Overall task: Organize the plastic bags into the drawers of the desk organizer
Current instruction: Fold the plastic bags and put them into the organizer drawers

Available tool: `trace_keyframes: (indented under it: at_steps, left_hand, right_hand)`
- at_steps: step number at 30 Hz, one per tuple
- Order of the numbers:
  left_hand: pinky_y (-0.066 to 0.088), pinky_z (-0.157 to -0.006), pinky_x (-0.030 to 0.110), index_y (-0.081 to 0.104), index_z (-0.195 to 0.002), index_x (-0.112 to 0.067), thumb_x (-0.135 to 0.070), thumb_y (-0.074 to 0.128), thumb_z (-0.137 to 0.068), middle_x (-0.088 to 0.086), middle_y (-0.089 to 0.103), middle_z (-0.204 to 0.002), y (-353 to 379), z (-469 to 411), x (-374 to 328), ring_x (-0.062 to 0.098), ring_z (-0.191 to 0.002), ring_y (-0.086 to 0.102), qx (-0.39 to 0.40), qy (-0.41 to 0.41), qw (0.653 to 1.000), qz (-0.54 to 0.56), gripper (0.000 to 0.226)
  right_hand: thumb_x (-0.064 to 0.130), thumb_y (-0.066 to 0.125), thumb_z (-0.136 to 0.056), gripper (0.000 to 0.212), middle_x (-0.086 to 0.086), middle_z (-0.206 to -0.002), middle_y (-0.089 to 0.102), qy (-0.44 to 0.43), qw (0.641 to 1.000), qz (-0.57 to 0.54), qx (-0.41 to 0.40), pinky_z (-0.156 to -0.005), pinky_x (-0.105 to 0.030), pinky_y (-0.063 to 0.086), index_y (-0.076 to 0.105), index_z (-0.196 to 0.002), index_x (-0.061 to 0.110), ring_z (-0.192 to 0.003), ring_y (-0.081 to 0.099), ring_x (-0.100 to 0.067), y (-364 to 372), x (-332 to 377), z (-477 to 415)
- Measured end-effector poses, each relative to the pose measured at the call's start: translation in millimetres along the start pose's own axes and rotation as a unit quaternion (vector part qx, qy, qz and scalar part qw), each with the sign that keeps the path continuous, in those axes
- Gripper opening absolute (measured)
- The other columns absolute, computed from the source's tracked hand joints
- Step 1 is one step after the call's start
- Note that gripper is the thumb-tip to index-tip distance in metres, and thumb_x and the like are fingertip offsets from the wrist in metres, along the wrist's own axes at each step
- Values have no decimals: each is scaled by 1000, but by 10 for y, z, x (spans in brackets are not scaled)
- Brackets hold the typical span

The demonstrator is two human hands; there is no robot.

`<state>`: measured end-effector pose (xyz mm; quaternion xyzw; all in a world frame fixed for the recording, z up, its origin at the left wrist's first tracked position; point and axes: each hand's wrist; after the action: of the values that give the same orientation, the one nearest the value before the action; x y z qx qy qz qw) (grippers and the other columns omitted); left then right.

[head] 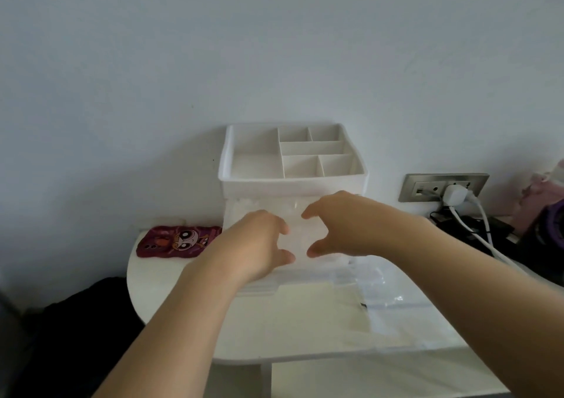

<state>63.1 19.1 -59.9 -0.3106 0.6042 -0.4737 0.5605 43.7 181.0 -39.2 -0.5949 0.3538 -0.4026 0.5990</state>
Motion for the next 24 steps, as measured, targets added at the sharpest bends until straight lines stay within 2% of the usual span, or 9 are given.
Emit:
trace_keyframes:
  at_steps: [4, 7, 10, 13, 16, 18, 20, 22, 24]
  left_hand:
    - [38, -92, 21, 41, -138, -29, -31, 69, -84, -5, 36, -142, -17, -60, -30, 14, -121, 44, 53, -4, 998, -22, 61]
    - [39, -101, 28, 35, -142, -30, -28, 70, -83, -3, 31, -145, 5, -115, -15, 17, -128, 38, 67, 7, 996, -62, 69]
    - [41, -100, 31, 31, -145, -30, -28, 71, -82, -2, 27, -147, 22, -162, 25, 19, -133, 33, 66, 6, 995, -70, 74]
    - [36, -103, 29, 29, -145, -31, -32, 71, -82, -2, 27, -148, 25, -156, 37, 18, -135, 29, 66, 15, 995, -72, 76]
    - [32, -106, 28, 38, -141, -33, -33, 71, -82, -5, 30, -148, -34, -125, 24, 15, -134, 32, 45, 34, 997, -61, 68]
    - [37, -95, 22, 54, -123, -38, -31, 67, -86, -10, 43, -136, -58, -113, -12, 6, -121, 44, -12, 76, 997, -28, 41]
    - [36, -72, 7, 62, -94, -43, -25, 58, -91, -20, 56, -107, -40, -100, -92, -10, -93, 52, -37, 110, 993, 27, 19]
    - [37, -61, 1, 63, -79, -41, -16, 51, -94, -26, 58, -83, 11, -96, -151, -17, -79, 53, -8, 109, 992, 69, 32]
    - [39, -68, 1, 65, -76, -39, -7, 44, -93, -28, 60, -80, 90, -113, -202, -15, -82, 57, 43, 102, 991, 69, 41]
  right_hand:
    - [36, 70, -82, 65, -3, -136, 49, 3, 993, 59, 98, -103, -35, 39, 43, -137, 14, -125, 45, -23, 43, -3, -62]
    - [33, 75, -78, 81, 0, -143, 40, 6, 991, 42, 126, -106, -35, 35, 31, -145, 20, -131, 38, -21, 66, -74, -103]
    - [30, 74, -80, 82, 4, -148, 34, -8, 995, 18, 94, -109, -33, 29, 27, -147, 25, -136, 31, -17, 62, -142, -76]
    - [31, 69, -84, 64, 12, -143, 42, -56, 998, -29, 2, -104, -21, 27, 40, -140, 31, -130, 36, -6, 41, -181, 63]
    - [31, 68, -84, 33, 26, -111, 61, -98, 974, -132, -156, -83, 1, 33, 63, -117, 31, -95, 49, 19, 6, -278, 290]
    - [25, 69, -82, 8, 27, -77, 63, -80, 931, -225, -275, -68, 0, 38, 69, -88, 31, -75, 54, 15, 60, -425, 479]
    - [28, 67, -81, 16, 18, -62, 60, -10, 895, -287, -340, -57, -6, 40, 62, -66, 31, -59, 53, 4, 215, -619, 634]
    - [30, 67, -81, 24, 15, -54, 55, 78, 900, -287, -319, -50, -9, 38, 57, -59, 24, -49, 47, 0, 413, -837, 694]
    - [32, 67, -83, 25, 14, -52, 57, 158, 945, -222, -179, -51, -12, 42, 60, -61, 21, -49, 51, -1, 586, -1048, 748]
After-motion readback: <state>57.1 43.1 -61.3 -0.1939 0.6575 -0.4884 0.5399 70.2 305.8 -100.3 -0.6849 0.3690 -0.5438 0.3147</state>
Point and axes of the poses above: each hand's wrist, its own z-axis away from the middle knuckle, its own y-axis out of the palm, x = y × z
